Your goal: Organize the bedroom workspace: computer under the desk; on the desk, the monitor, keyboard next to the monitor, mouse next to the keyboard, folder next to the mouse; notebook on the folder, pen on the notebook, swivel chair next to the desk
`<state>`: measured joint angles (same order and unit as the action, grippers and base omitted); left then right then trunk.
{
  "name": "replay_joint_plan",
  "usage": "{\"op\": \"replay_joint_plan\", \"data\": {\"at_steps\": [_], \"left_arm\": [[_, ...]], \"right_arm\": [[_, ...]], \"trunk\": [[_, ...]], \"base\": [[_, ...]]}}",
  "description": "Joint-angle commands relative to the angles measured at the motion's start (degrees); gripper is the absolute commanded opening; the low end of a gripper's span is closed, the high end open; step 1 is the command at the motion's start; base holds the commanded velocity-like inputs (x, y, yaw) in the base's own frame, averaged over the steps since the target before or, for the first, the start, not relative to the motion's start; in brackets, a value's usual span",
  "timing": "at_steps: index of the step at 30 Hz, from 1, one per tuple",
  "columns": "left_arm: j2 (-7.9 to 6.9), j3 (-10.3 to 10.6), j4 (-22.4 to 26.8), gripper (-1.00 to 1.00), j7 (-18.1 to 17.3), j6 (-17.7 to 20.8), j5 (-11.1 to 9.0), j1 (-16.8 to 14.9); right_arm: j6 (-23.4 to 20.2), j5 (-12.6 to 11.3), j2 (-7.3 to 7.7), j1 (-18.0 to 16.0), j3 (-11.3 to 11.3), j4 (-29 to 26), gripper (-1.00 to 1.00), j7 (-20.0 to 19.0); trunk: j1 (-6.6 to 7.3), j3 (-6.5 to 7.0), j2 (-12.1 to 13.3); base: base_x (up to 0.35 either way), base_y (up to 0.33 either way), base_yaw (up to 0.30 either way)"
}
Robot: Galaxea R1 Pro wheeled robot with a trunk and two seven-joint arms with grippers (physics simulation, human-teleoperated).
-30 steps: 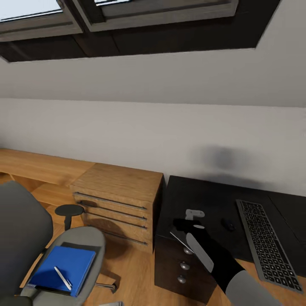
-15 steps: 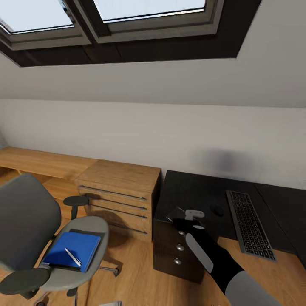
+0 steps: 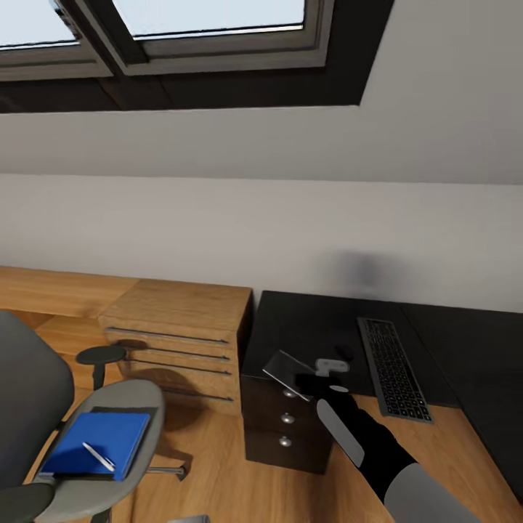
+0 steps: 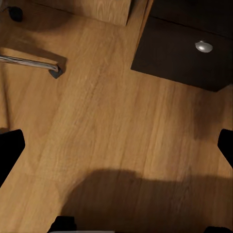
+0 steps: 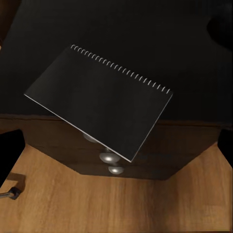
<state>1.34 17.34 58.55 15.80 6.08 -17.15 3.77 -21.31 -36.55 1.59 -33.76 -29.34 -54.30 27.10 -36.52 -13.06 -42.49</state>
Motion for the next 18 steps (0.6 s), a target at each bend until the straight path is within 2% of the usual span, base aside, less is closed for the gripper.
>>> {"op": "replay_joint_plan", "data": {"at_steps": [1, 18], "left_arm": [[-0.02, 0.11, 0.16, 1.00, 0.37, 0.25, -0.43, 0.01], [-0.19, 0.18, 0.10, 1.00, 0.37, 0.08, -0.43, 0.01]], "right_arm": [[-0.14, -0.42, 0.05, -0.08, -0.27, -0.09, 1.00, 0.50], [-0.14, -0.47, -0.01, -0.08, -0.29, -0.09, 1.00, 0.50]], "trunk": [[-0.02, -0.08, -0.07], [-0.02, -0.10, -0.07]], "base": [[-0.001, 0.000, -0.129], [0.000, 0.000, -0.020]]}}
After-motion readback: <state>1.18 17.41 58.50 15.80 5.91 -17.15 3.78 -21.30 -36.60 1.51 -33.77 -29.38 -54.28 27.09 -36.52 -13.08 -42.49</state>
